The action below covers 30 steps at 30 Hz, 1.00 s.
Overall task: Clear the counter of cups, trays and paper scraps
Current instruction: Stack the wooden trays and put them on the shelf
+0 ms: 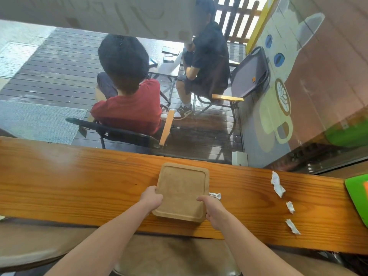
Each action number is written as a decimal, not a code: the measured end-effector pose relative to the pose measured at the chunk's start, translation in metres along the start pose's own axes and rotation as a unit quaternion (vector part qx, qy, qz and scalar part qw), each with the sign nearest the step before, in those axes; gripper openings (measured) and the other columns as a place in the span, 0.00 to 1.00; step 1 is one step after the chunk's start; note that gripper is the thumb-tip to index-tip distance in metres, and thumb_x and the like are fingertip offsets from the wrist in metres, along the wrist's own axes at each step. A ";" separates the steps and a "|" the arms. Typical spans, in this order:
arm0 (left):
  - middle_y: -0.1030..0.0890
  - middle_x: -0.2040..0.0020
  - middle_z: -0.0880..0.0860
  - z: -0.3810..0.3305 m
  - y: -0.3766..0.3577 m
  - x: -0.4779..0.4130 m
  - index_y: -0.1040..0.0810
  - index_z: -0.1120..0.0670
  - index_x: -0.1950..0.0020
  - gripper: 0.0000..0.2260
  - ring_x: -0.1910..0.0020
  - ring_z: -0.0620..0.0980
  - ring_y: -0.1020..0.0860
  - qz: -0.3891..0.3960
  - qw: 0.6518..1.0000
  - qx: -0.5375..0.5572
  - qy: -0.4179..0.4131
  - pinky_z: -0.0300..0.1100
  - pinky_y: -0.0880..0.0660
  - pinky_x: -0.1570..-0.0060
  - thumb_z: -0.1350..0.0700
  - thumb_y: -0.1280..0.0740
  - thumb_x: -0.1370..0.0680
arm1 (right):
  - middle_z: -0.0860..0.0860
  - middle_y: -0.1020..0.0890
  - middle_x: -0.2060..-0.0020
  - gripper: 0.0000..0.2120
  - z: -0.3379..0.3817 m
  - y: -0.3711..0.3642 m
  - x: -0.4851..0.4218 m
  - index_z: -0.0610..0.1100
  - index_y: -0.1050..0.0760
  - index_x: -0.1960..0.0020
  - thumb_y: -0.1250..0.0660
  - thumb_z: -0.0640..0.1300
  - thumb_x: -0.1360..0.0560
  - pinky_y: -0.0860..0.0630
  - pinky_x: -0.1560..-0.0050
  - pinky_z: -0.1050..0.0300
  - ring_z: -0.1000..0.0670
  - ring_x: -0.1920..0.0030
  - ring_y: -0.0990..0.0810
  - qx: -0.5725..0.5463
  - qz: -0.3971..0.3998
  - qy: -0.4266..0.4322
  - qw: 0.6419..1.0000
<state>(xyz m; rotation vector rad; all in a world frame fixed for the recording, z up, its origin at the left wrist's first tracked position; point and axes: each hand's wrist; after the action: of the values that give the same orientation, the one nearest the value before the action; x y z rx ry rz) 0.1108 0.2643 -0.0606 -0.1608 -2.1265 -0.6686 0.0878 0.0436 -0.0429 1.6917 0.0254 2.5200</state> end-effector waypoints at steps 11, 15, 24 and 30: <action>0.19 0.42 0.56 -0.001 -0.017 -0.032 0.23 0.57 0.35 0.20 0.45 0.57 0.21 -0.033 0.997 0.027 0.057 0.51 0.21 0.45 0.47 0.35 0.22 | 0.43 0.27 0.31 0.32 -0.014 -0.027 -0.021 0.41 0.36 0.26 0.31 0.52 0.25 0.30 0.43 0.48 0.41 0.34 0.28 0.035 -0.146 -0.036 0.988; 0.20 0.42 0.57 -0.003 -0.022 -0.041 0.24 0.57 0.35 0.22 0.46 0.58 0.21 -0.039 0.996 0.016 0.073 0.53 0.21 0.44 0.44 0.36 0.22 | 0.44 0.24 0.34 0.28 -0.014 -0.020 -0.034 0.42 0.31 0.28 0.30 0.51 0.25 0.30 0.45 0.49 0.42 0.36 0.26 0.027 -0.155 -0.042 0.987; 0.20 0.42 0.59 0.002 -0.005 -0.061 0.25 0.61 0.35 0.27 0.44 0.60 0.21 -0.037 0.996 0.000 0.086 0.56 0.21 0.45 0.40 0.33 0.23 | 0.42 0.29 0.30 0.32 -0.021 -0.021 -0.048 0.38 0.37 0.26 0.32 0.54 0.22 0.28 0.36 0.44 0.39 0.32 0.29 0.065 -0.145 -0.042 0.986; 0.21 0.41 0.60 0.009 0.007 -0.065 0.33 0.62 0.28 0.30 0.44 0.59 0.21 0.055 0.984 0.137 0.098 0.54 0.19 0.51 0.47 0.29 0.23 | 0.43 0.26 0.33 0.28 -0.029 -0.017 -0.048 0.40 0.35 0.29 0.31 0.50 0.22 0.27 0.36 0.45 0.42 0.35 0.27 0.036 -0.104 -0.047 0.993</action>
<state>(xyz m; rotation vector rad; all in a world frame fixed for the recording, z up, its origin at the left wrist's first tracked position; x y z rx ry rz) 0.1465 0.2832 -0.1127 -0.0583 -1.9796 -0.3080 0.0804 0.0575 -0.0991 1.7316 0.2739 2.3133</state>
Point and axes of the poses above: each hand's wrist, its own x-axis away from the middle knuckle, its own y-axis out of the back of the hand, z = x × y
